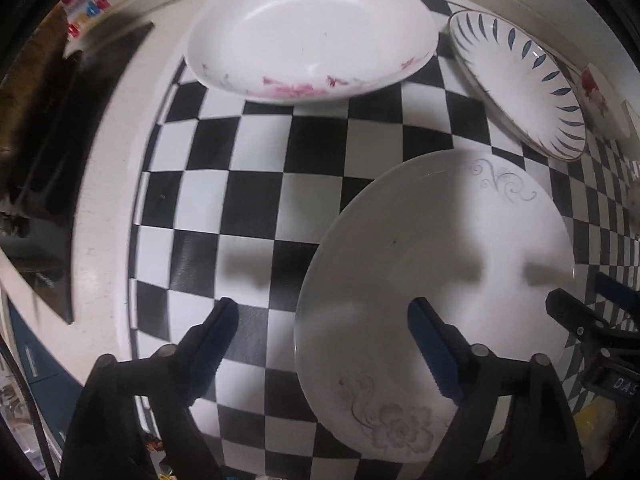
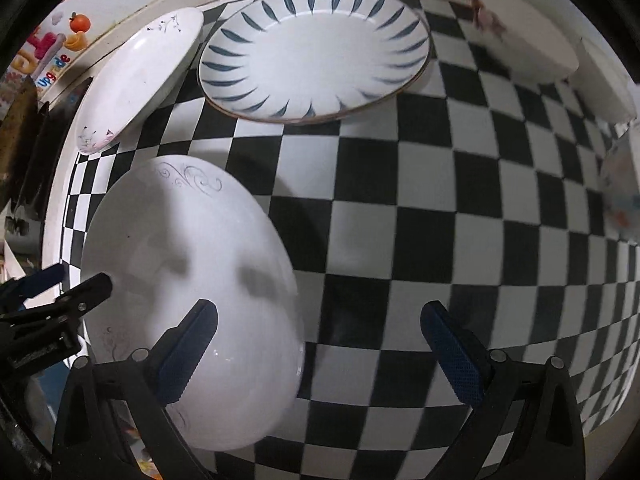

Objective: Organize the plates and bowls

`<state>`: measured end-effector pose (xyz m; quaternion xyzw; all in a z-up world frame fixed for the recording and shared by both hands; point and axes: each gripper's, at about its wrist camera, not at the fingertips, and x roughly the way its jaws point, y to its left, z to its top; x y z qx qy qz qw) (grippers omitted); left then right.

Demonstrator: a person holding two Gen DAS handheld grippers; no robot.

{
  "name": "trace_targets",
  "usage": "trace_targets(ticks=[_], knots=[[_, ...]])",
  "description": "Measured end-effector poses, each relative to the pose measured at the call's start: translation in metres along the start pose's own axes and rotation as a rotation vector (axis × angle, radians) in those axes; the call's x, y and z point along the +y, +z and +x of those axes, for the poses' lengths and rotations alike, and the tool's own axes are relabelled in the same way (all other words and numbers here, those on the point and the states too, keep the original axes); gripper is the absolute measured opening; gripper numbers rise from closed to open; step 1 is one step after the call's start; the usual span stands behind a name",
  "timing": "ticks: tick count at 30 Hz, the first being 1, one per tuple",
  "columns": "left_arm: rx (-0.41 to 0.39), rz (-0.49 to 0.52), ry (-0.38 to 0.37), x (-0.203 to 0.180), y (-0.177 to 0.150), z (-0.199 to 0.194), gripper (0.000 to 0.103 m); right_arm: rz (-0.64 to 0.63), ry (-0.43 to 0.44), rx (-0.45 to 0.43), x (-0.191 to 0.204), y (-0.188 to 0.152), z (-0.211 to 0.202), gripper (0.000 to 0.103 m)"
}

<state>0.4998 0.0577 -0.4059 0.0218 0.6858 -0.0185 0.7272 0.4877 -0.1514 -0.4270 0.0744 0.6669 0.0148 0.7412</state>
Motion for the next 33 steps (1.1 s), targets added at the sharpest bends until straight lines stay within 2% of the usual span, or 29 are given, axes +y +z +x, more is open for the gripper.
trace_targets(ticks=[6, 9, 14, 16, 17, 19, 20, 21, 22, 25, 33], knots=[[0.055, 0.022, -0.06, 0.003, 0.001, 0.016, 0.076, 0.036, 0.029, 0.05, -0.005, -0.003, 0.016, 0.1], [0.063, 0.011, -0.095, 0.005, 0.001, 0.021, 0.074, 0.044, 0.06, 0.068, -0.005, -0.003, 0.022, 0.096], [0.056, 0.025, -0.11, 0.006, 0.002, 0.019, 0.073, 0.023, 0.076, 0.072, 0.002, -0.005, 0.022, 0.095], [0.052, 0.033, -0.118, 0.009, 0.004, 0.015, 0.07, 0.017, 0.084, 0.073, 0.005, -0.006, 0.022, 0.093], [0.048, 0.044, -0.113, 0.01, 0.004, 0.013, 0.065, 0.017, 0.089, 0.072, 0.005, -0.001, 0.02, 0.091], [0.042, 0.06, -0.133, 0.018, 0.006, 0.009, 0.053, 0.023, 0.098, 0.068, 0.006, 0.0, 0.015, 0.078], [0.048, 0.061, -0.156, 0.021, 0.006, 0.007, 0.041, 0.023, 0.1, 0.066, 0.006, 0.001, 0.013, 0.071], [0.061, 0.063, -0.183, 0.021, 0.006, 0.006, 0.035, 0.028, 0.105, 0.068, 0.006, 0.001, 0.011, 0.057], [0.064, 0.065, -0.179, 0.019, 0.006, 0.005, 0.035, 0.037, 0.116, 0.074, 0.006, 0.002, 0.01, 0.04], [0.057, 0.066, -0.174, 0.02, 0.003, 0.001, 0.035, 0.054, 0.117, 0.093, 0.003, 0.005, 0.01, 0.031], [0.085, 0.062, -0.162, 0.017, 0.001, 0.0, 0.034, 0.105, 0.153, 0.12, -0.003, 0.002, 0.014, 0.027]])
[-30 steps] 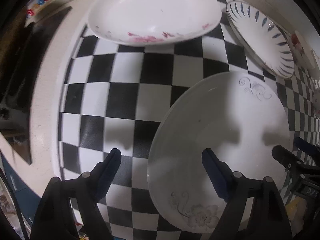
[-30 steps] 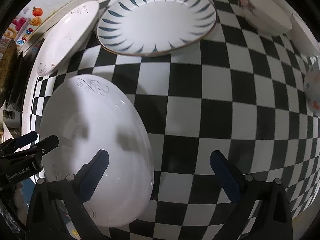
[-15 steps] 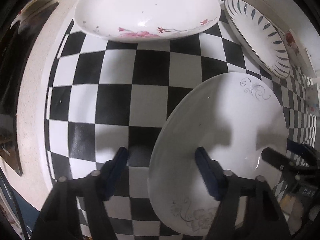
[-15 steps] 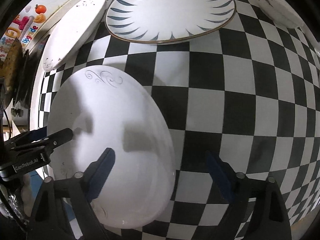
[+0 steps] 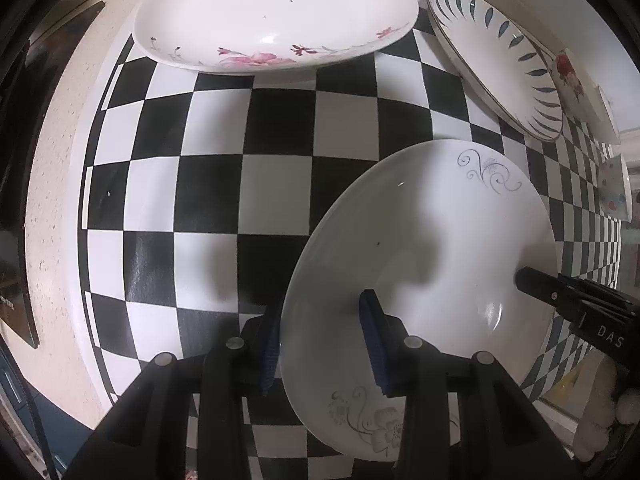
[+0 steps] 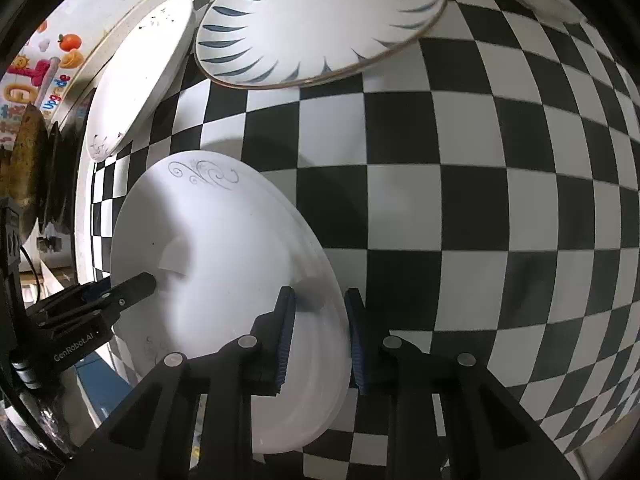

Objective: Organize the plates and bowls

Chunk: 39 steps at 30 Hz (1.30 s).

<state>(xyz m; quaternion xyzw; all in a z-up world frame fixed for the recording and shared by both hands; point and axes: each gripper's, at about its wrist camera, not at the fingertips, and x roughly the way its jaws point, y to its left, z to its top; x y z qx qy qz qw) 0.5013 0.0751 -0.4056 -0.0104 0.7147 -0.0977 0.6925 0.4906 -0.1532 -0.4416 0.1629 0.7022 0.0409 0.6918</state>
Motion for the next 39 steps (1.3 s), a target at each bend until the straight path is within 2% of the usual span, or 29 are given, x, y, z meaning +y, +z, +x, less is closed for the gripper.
trace_targets(ticks=[12, 13, 22, 31, 39], knots=[[-0.041, 0.05, -0.012, -0.033, 0.0, -0.024, 0.034, 0.029, 0.008, -0.038, -0.043, -0.013, -0.041, 0.027], [-0.043, 0.057, -0.016, -0.025, 0.0, -0.029, 0.034, 0.03, 0.008, -0.042, -0.044, -0.013, -0.043, 0.027], [-0.052, 0.127, -0.035, -0.068, -0.003, -0.043, 0.035, 0.082, 0.003, -0.097, -0.081, -0.022, -0.076, 0.027], [-0.003, 0.185, -0.031, -0.118, -0.002, -0.016, 0.035, 0.149, -0.017, -0.097, -0.136, -0.036, -0.083, 0.027], [0.074, 0.164, -0.005, -0.132, -0.009, 0.021, 0.035, 0.16, -0.024, -0.047, -0.168, -0.041, -0.065, 0.027]])
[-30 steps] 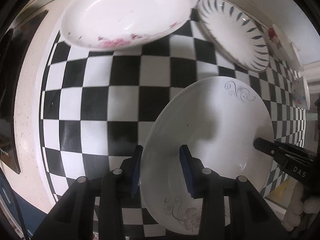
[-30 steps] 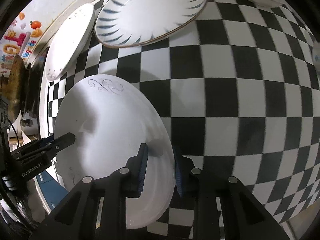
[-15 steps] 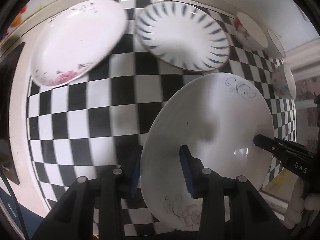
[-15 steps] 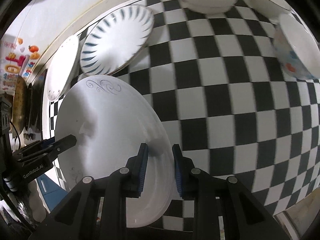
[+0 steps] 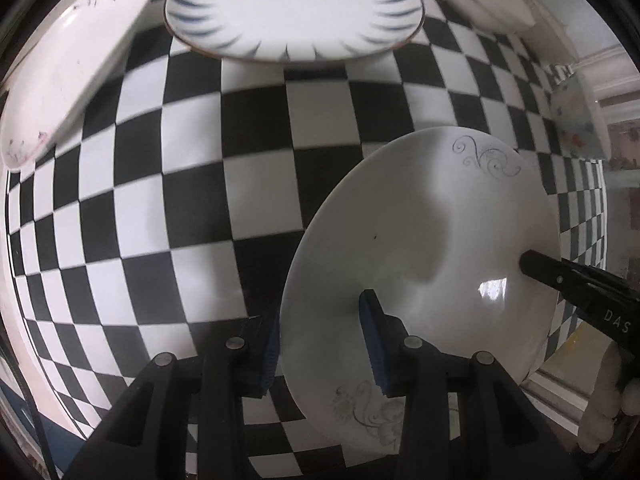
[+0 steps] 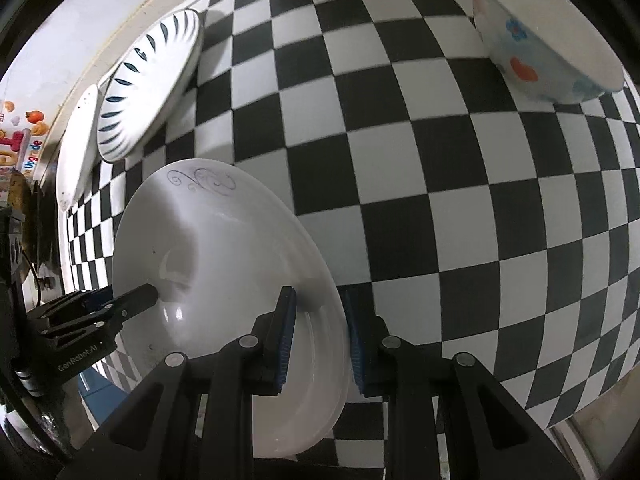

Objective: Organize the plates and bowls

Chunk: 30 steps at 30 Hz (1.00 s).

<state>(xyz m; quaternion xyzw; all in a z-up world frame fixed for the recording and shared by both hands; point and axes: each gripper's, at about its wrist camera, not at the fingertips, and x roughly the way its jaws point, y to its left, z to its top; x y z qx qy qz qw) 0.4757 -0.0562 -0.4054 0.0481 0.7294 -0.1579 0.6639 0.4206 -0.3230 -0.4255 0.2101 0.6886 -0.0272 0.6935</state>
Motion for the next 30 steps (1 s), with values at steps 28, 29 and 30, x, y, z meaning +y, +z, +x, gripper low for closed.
trace_targets(ticks=[28, 29, 30], knots=[[-0.107, -0.231, 0.066, 0.064, -0.041, -0.056, 0.035, -0.037, 0.042, 0.067, -0.006, 0.009, -0.009, 0.027], [-0.135, -0.246, 0.073, 0.072, -0.044, -0.068, 0.035, -0.045, 0.045, 0.044, -0.003, 0.01, -0.02, 0.027], [-0.172, -0.265, 0.088, 0.083, -0.047, -0.084, 0.035, -0.06, 0.048, 0.021, 0.001, 0.011, -0.03, 0.027]])
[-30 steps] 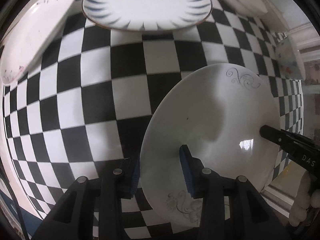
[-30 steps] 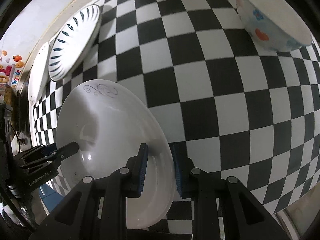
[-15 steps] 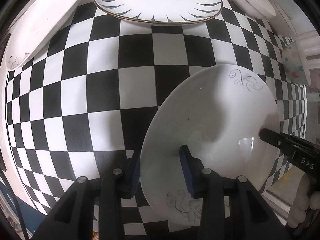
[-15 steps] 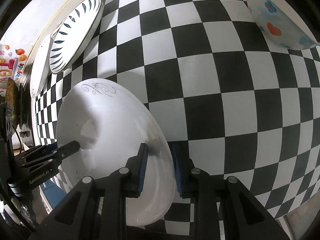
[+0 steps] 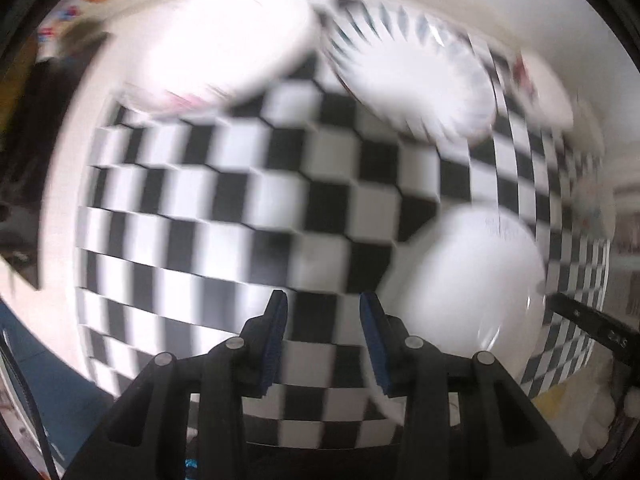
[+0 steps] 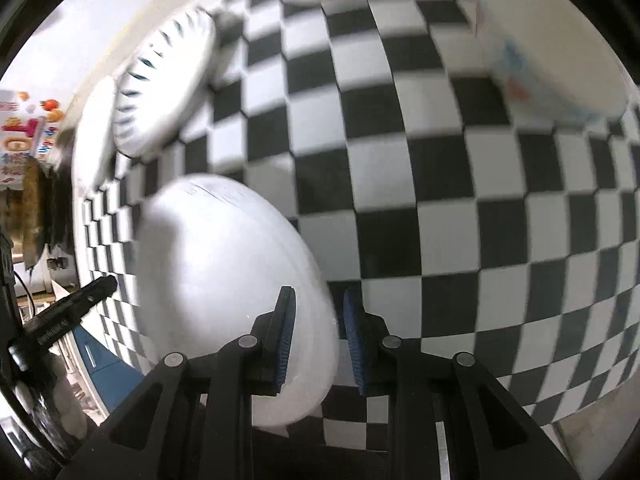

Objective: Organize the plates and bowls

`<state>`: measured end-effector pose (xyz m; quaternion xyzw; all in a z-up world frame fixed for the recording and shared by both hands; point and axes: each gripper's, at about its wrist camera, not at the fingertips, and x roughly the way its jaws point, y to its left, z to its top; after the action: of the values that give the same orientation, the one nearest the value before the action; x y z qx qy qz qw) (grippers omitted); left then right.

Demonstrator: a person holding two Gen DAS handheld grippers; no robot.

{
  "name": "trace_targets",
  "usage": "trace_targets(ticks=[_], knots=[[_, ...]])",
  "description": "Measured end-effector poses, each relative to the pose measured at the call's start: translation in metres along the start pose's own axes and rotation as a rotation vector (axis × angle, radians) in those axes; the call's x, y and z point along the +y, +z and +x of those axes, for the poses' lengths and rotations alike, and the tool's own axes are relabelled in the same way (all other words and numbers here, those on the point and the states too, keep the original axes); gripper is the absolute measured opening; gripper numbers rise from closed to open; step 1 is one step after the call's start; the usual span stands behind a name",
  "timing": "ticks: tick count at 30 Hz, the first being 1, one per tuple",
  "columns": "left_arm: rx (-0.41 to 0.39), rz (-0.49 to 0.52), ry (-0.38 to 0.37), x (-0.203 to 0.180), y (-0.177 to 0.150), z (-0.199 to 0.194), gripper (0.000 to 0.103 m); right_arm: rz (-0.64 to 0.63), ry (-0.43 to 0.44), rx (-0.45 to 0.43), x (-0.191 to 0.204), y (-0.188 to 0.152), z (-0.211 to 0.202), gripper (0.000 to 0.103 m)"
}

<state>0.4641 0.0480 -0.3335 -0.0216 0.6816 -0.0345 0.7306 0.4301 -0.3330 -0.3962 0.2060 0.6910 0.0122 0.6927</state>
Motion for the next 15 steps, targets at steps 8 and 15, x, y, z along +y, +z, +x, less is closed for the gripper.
trace_targets(ticks=[8, 15], knots=[[-0.119, -0.197, -0.027, 0.096, 0.077, -0.033, 0.048, -0.07, 0.207, -0.199, 0.091, 0.046, -0.051, 0.088], [-0.042, -0.325, -0.117, 0.163, 0.139, 0.027, 0.047, -0.237, 0.167, -0.096, 0.221, 0.14, 0.009, 0.087]])
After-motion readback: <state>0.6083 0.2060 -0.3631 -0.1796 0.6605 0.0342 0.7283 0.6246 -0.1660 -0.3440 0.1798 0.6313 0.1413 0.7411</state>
